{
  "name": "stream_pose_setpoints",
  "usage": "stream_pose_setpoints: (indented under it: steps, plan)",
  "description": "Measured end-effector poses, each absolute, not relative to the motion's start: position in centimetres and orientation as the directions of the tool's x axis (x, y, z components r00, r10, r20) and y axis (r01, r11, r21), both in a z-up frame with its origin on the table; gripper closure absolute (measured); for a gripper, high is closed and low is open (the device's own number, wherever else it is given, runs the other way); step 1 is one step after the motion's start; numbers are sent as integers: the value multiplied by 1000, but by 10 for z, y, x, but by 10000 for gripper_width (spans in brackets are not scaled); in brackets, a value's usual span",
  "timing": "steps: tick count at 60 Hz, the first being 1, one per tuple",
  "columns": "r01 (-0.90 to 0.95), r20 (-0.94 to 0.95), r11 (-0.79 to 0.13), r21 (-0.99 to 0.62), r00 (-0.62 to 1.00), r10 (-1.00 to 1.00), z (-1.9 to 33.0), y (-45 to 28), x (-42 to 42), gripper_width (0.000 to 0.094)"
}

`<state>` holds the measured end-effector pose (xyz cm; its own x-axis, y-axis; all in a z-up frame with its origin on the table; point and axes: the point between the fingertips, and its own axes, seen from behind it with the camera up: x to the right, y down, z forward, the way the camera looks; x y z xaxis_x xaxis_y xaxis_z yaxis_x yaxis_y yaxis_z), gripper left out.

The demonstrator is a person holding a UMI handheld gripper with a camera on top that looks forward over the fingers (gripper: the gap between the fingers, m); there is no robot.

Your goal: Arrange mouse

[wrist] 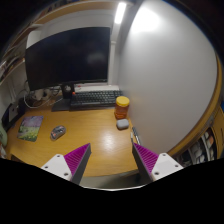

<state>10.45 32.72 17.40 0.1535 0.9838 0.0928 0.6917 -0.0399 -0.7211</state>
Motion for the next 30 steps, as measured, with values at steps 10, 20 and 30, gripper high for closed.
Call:
stream_pose_setpoints:
  steps: [10,20,30]
  plan:
    - [693,92,-40,-720,153,984,169,331,105,74]
    - [699,95,4,-715,92,991,163,309,105,73]
    - [702,73,27,-711,35,997,154,269,105,74]
